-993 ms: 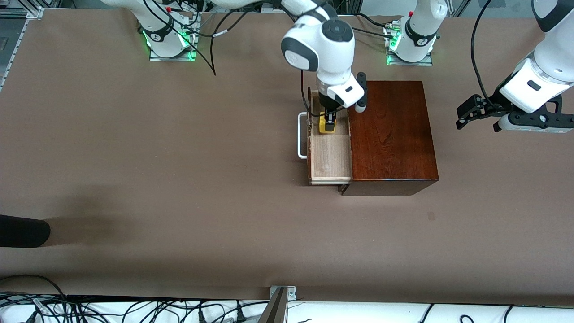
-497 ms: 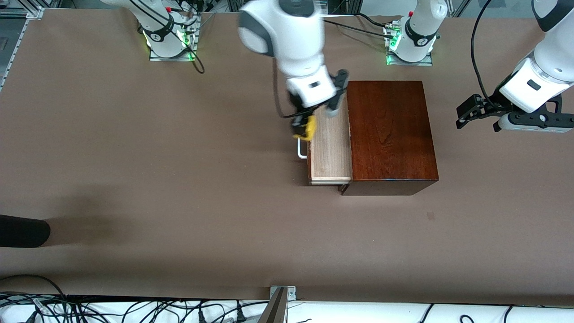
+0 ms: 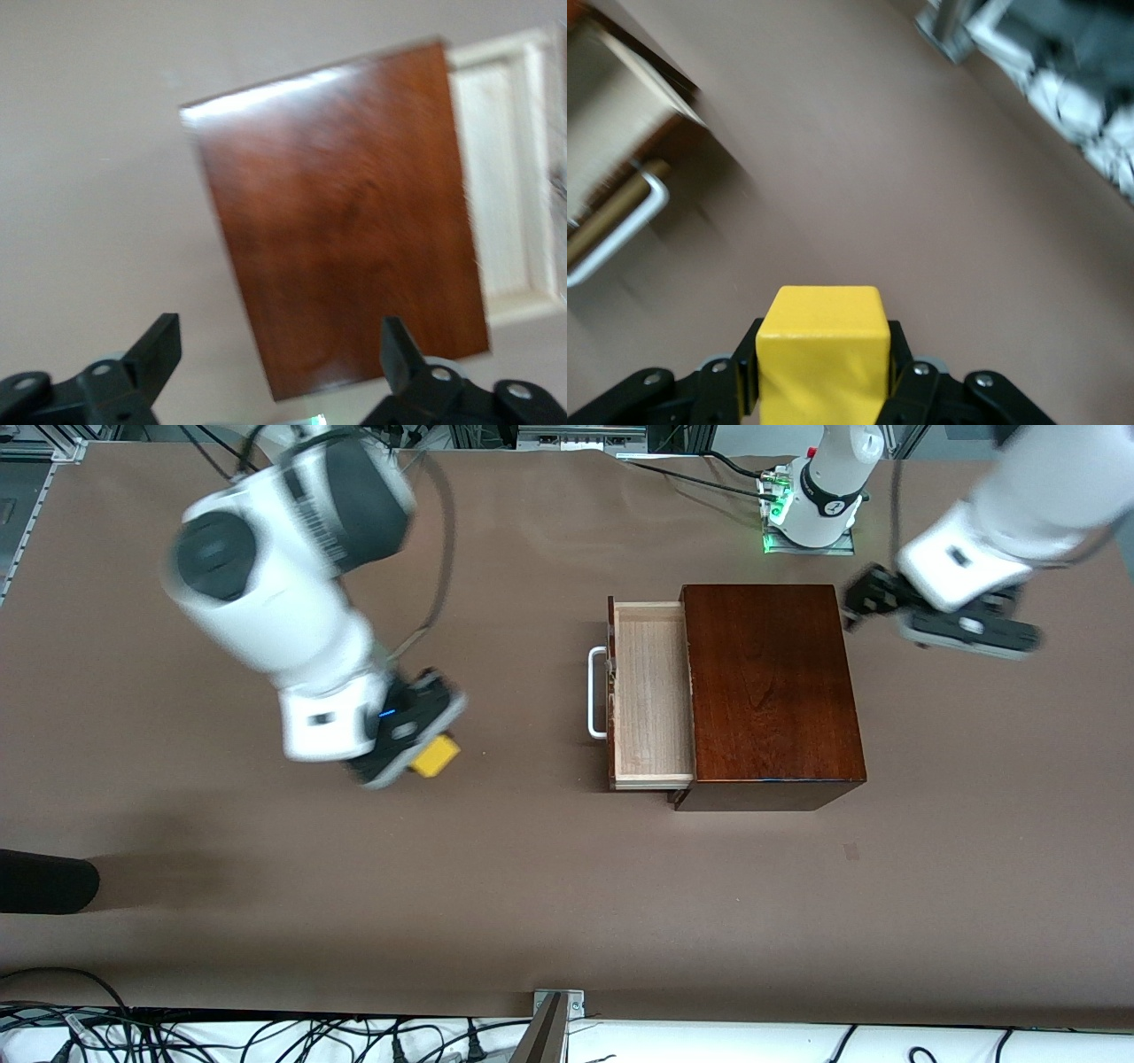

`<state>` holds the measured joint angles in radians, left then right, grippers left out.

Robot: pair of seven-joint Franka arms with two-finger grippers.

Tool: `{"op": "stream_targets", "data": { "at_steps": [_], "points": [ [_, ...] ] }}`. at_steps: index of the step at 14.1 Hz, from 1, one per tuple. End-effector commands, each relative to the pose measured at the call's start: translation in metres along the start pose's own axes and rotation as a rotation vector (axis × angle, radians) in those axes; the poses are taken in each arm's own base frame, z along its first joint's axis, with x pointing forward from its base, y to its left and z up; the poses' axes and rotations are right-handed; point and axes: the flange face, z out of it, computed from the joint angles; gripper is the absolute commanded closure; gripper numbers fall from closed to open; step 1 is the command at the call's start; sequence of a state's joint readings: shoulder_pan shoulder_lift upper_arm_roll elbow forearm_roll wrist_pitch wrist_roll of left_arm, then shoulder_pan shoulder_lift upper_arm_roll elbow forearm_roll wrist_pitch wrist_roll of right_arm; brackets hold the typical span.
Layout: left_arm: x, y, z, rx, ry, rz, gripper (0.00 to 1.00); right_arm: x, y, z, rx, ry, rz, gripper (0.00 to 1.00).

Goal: Open drawer, take yellow block, close drawer
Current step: 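Carry the cube away with the right gripper while the left gripper reaches the drawer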

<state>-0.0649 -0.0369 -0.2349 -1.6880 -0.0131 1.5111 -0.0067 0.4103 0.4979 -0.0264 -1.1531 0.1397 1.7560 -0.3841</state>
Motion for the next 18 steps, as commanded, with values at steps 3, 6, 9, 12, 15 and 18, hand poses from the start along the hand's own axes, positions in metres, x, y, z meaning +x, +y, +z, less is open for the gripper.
{"op": "stream_targets", "data": {
  "at_steps": [3, 6, 9, 12, 15, 18],
  "points": [
    [0.01, 0.122, 0.031, -0.034, -0.071, 0.254, 0.0, -0.093, 0.053, 0.046, 0.01, -0.098, 0.128, 1.0],
    [0.035, 0.188, 0.04, -0.199, -0.1, 0.37, 0.0, -0.132, 0.087, 0.091, -0.046, -0.135, 0.199, 1.0],
    [0.058, 0.232, 0.059, -0.252, -0.121, 0.465, 0.0, -0.165, 0.091, 0.144, -0.07, -0.116, 0.218, 1.0],
    [0.08, 0.253, 0.08, -0.285, 0.009, 0.776, 0.0, -0.198, 0.092, 0.186, -0.076, -0.122, 0.248, 1.0],
    [0.103, 0.269, 0.112, -0.289, 0.095, 0.997, 0.0, -0.23, 0.09, 0.221, -0.092, -0.119, 0.335, 1.0],
    [0.116, 0.293, 0.156, -0.212, 0.124, 1.233, 0.0, -0.25, 0.084, 0.245, -0.096, -0.14, 0.48, 1.0]
  ]
}}
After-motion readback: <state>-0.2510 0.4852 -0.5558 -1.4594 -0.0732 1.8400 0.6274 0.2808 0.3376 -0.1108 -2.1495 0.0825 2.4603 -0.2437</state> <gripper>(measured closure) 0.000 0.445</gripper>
